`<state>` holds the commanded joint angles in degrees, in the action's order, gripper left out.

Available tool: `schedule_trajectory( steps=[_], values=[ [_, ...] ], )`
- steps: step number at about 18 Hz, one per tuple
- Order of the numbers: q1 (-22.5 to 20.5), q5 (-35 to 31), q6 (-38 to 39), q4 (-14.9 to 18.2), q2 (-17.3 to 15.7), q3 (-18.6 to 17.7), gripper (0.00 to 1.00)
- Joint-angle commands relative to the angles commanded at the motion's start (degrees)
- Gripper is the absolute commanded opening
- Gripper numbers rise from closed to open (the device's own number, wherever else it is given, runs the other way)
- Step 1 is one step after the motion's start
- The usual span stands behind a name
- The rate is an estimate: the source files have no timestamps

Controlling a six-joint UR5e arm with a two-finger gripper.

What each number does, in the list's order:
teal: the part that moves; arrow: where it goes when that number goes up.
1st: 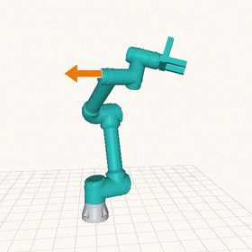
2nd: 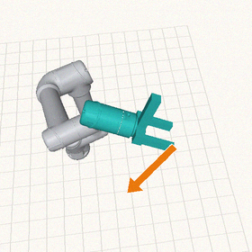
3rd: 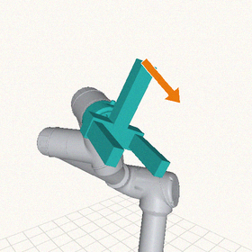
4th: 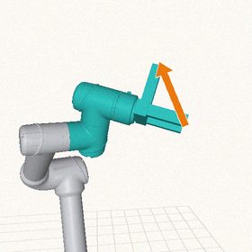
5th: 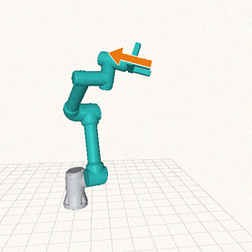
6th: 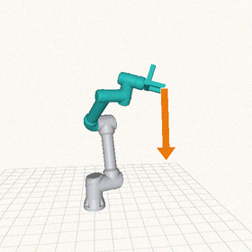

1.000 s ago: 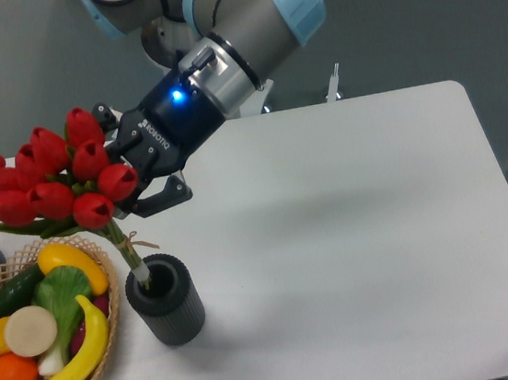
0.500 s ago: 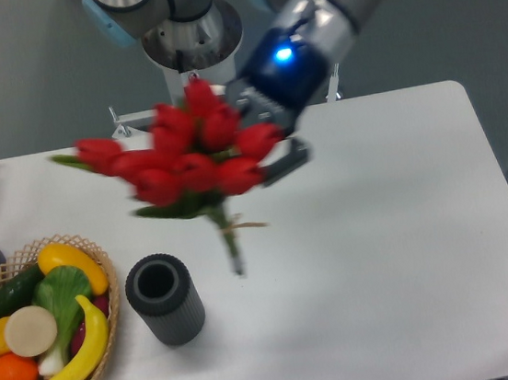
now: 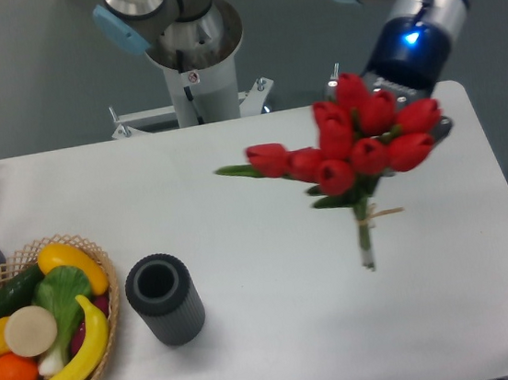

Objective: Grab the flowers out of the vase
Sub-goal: 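Carry the tulip bunch up and away from the vase over the table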

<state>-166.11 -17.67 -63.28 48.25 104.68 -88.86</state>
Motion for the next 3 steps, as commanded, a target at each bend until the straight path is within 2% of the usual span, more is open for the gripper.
schedule_trajectory(
  steps=[3],
  values=[
    [-1.15,-0.09,-0.17,0.00,-0.18,-0.88,0.42]
  ],
)
